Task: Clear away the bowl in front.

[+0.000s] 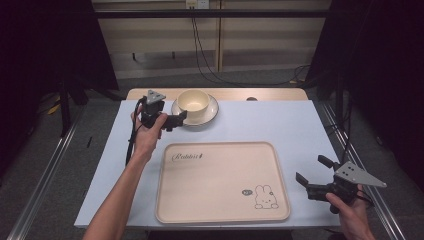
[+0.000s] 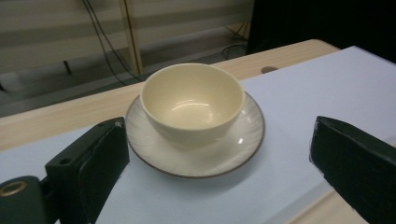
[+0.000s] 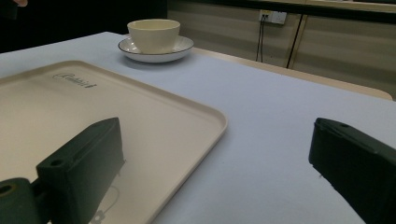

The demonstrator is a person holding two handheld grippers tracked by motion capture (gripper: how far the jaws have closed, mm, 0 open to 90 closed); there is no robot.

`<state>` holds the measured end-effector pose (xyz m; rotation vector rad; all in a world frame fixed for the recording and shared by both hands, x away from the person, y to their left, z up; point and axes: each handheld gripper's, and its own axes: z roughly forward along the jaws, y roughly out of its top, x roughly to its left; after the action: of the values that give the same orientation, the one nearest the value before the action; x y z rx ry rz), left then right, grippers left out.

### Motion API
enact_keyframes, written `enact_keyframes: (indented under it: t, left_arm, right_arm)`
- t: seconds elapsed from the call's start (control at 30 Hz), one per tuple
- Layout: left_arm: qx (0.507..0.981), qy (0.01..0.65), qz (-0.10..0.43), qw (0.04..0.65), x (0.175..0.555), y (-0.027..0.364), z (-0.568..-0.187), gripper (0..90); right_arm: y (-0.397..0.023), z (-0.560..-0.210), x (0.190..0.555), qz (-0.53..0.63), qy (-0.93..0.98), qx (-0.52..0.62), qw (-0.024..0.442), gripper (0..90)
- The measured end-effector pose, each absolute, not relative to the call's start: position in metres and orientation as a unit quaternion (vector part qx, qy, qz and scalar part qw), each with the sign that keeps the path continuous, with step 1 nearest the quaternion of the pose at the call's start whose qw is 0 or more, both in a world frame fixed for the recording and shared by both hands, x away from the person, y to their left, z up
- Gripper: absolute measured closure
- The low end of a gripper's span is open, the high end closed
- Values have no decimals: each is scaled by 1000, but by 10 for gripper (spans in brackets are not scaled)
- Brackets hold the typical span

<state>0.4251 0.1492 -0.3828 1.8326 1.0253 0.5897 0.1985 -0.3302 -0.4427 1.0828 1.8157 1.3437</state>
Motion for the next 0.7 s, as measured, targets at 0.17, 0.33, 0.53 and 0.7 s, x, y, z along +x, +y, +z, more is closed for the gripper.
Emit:
enact_keyframes:
  t: [0.17,0.33,0.53,0.7]
  left_arm:
    - [739,419,246,466,439,147,-380,62]
    - [744,421,250,454,451,144,-382,82]
    - [752,422,242,444,468,141,-388,68]
    - [762,431,239,421,486,140,-390,70]
  right_arm:
    - [-330,-443,198,509,689,410,313,29]
    - [-331,-443,199,509,689,408,314,30]
    - [-330,-443,199,509,688,410,315,30]
    - [-330,-444,199,508,689,411,314,31]
